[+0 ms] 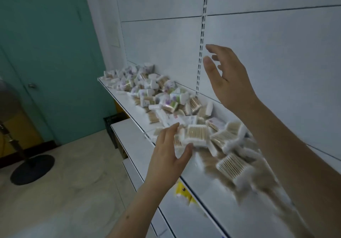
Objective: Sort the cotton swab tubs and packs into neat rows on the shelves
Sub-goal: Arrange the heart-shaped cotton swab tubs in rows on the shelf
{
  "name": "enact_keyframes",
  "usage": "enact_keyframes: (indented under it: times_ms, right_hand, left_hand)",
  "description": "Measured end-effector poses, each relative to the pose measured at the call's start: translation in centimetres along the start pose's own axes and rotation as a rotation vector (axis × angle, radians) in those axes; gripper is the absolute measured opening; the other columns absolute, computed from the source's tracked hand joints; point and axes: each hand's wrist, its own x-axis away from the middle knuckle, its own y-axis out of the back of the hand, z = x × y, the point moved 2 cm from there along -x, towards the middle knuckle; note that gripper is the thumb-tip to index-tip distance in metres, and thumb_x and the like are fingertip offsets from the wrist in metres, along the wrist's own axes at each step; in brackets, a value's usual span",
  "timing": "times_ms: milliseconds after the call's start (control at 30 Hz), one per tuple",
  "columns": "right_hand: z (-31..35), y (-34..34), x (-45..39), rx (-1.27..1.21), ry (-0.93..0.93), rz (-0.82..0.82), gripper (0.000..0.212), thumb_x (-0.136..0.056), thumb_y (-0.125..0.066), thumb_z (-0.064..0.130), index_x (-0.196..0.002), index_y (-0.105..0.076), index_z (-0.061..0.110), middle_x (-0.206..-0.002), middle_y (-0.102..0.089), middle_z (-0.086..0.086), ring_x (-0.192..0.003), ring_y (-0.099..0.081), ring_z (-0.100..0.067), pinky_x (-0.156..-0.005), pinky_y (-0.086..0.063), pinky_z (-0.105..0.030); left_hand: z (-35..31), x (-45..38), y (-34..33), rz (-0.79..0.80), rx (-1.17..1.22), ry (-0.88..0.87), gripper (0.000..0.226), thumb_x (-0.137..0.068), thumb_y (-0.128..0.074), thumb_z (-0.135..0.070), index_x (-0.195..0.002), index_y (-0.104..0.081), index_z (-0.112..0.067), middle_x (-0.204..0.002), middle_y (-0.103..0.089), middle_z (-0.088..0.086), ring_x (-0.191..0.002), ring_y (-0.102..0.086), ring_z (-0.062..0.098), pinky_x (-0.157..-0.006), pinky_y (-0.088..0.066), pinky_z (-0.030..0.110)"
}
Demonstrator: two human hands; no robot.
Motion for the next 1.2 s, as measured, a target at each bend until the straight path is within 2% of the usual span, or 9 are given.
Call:
enact_keyframes:
  times_ms: [167,367,500,633,767,900,1067,1133,1200]
  right_hand:
    - [-5.4,-6.9,-5.0,0.068,-0.040,0.123,0.052,-0.103,-0.046,0.042,-0.147,-0.040,0.015,-0.145,-0.044,-0.003,-0.130,-0.046,-0.017,-0.108,-0.039,-0.035]
    - [-11.5,-15.2,-8.0,0.206,-0.174,0.352,0.058,-0.101,-0.049,0.041,-0.151,-0.034,0.015,-0.152,-0.037,-0.008,-0.137,-0.039,-0.023,-0.112,-0.034,-0.038]
    - [-14.2,-19.5,-9.3,0.389,-0.294,0.519,0.062,-0.097,-0.053,0.048,-0.147,-0.038,0.015,-0.144,-0.043,-0.012,-0.128,-0.046,-0.029,-0.102,-0.042,-0.041]
    - [-16.0,-22.5,-10.2,0.559,-0.371,0.770,0.064,-0.092,-0.057,0.057,-0.138,-0.049,0.013,-0.130,-0.055,-0.011,-0.114,-0.055,-0.027,-0.088,-0.047,-0.036]
    - [-16.9,-23.7,-10.7,0.628,-0.355,0.978,0.059,-0.093,-0.060,0.048,-0.137,-0.052,0.009,-0.138,-0.054,-0.013,-0.122,-0.052,-0.028,-0.099,-0.044,-0.038]
    - [-17.1,-23.4,-10.5,0.568,-0.361,0.948,0.061,-0.092,-0.063,0.045,-0.142,-0.049,0.013,-0.143,-0.050,-0.012,-0.126,-0.050,-0.028,-0.102,-0.042,-0.038]
    - [-16.1,-20.1,-10.1,0.499,-0.387,0.734,0.063,-0.087,-0.066,0.047,-0.143,-0.046,0.027,-0.128,-0.042,-0.005,-0.110,-0.054,-0.025,-0.090,-0.046,-0.036]
    - [-14.6,-17.1,-10.1,0.451,-0.370,0.613,0.059,-0.087,-0.066,0.045,-0.140,-0.047,0.026,-0.121,-0.040,-0.002,-0.105,-0.053,-0.021,-0.090,-0.045,-0.034]
    - [-12.5,-13.5,-10.0,0.411,-0.352,0.511,0.054,-0.090,-0.065,0.044,-0.137,-0.049,0.023,-0.119,-0.041,0.000,-0.103,-0.051,-0.015,-0.088,-0.041,-0.030]
  left_hand:
    - [5.1,-6.3,0.4,-0.059,-0.043,0.087,0.059,-0.094,-0.061,-0.042,-0.146,-0.035,-0.030,-0.137,-0.041,-0.013,-0.131,-0.041,0.005,-0.102,-0.042,0.028]
    - [9.9,-11.9,-1.3,-0.126,-0.216,0.076,0.056,-0.089,-0.067,-0.036,-0.139,-0.046,-0.020,-0.133,-0.048,-0.001,-0.124,-0.038,0.018,-0.104,-0.041,0.033]
    - [11.7,-15.7,-2.5,-0.169,-0.205,0.098,0.063,-0.085,-0.072,-0.039,-0.136,-0.051,-0.011,-0.131,-0.052,0.008,-0.124,-0.042,0.025,-0.106,-0.041,0.039]
    - [12.6,-19.1,-3.9,-0.146,-0.199,0.178,0.083,-0.081,-0.073,-0.047,-0.146,-0.038,-0.007,-0.141,-0.045,0.012,-0.132,-0.039,0.031,-0.111,-0.036,0.042]
    - [13.9,-20.6,-5.5,-0.043,-0.240,0.270,0.095,-0.080,-0.069,-0.057,-0.152,-0.028,-0.012,-0.149,-0.037,0.010,-0.136,-0.032,0.032,-0.109,-0.032,0.047]
    - [14.9,-20.7,-5.7,-0.078,-0.280,0.225,0.091,-0.071,-0.073,-0.057,-0.144,-0.041,-0.014,-0.138,-0.050,0.008,-0.128,-0.041,0.032,-0.105,-0.033,0.048]
    - [14.2,-20.7,-3.9,-0.040,-0.162,0.091,0.090,-0.077,-0.074,-0.054,-0.149,-0.036,-0.016,-0.146,-0.040,0.009,-0.138,-0.028,0.031,-0.114,-0.024,0.047]
    - [13.2,-19.8,-2.5,-0.026,0.024,0.008,0.088,-0.079,-0.079,-0.045,-0.150,-0.031,-0.024,-0.148,-0.033,0.004,-0.136,-0.030,0.023,-0.108,-0.034,0.036]
    - [11.9,-18.8,-1.5,0.034,0.229,-0.035,0.084,-0.083,-0.080,-0.031,-0.148,-0.028,-0.036,-0.144,-0.029,-0.010,-0.121,-0.044,-0.001,-0.092,-0.040,0.014]
